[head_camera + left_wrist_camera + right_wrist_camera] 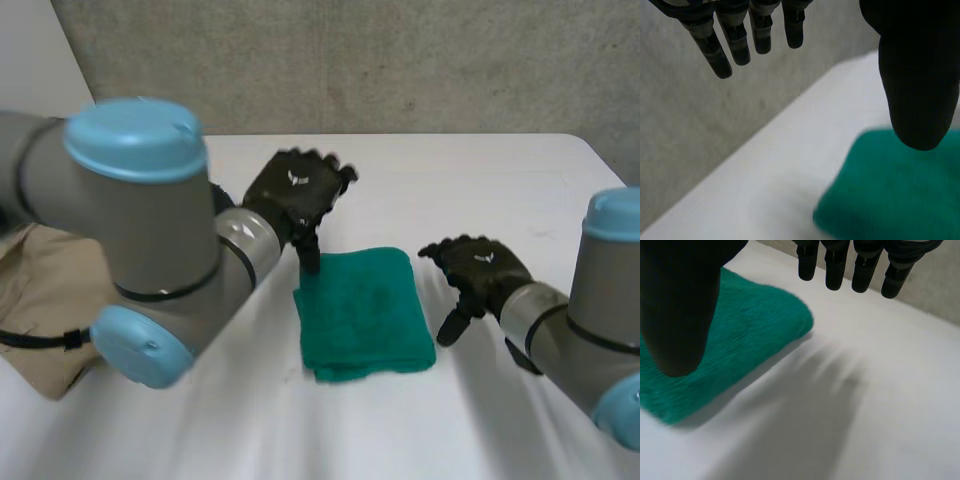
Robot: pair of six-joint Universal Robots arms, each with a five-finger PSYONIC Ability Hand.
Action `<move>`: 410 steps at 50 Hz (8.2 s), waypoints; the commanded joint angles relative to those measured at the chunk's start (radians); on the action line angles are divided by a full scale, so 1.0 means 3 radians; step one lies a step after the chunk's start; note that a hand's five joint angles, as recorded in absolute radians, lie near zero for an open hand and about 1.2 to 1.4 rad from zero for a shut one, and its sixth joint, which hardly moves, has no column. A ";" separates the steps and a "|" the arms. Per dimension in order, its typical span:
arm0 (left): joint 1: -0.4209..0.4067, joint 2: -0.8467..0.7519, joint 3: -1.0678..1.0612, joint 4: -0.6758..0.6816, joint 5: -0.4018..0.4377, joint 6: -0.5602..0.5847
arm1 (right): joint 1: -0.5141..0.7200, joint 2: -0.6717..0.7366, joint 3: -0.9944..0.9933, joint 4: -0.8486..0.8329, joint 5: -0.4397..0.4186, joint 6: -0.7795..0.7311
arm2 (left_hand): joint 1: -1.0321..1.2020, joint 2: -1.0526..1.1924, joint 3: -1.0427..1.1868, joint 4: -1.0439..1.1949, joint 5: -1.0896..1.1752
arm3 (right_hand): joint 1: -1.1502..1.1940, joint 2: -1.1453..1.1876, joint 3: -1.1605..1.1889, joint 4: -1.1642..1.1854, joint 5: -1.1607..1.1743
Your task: Fold the laundry.
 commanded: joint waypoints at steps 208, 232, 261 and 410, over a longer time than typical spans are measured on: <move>-0.0580 0.0255 -0.1464 0.1391 -0.0568 -0.0017 | -0.0616 0.0924 -0.1896 0.0711 -0.1000 -0.1791 | 0.0330 0.0293 0.0269 0.0295 0.0254 | -0.0164 -0.0132 -0.0104 -0.0102 -0.0150; 0.0642 0.0142 -0.1270 0.1360 -0.0165 0.0249 | -0.0508 0.0045 -0.0920 0.0758 -0.0592 -0.1327 | 0.0809 0.0772 0.0749 0.0774 0.0733 | -0.0164 -0.0132 -0.0104 -0.0102 -0.0150; 0.0780 -0.1161 -0.0319 0.0997 0.0321 0.0561 | -0.0554 0.0004 -0.0475 0.0548 -0.0526 -0.1296 | 0.2809 0.2772 0.2749 0.2775 0.2734 | -0.0164 -0.0132 -0.0104 -0.0102 -0.0150; 0.0872 -0.1815 0.2517 0.1544 -0.0093 0.0316 | -0.0008 0.1807 -0.3398 -0.0234 0.0482 -0.0805 | 0.0328 0.0290 0.0267 0.0293 0.0252 | -0.0164 -0.0132 -0.0104 -0.0102 -0.0150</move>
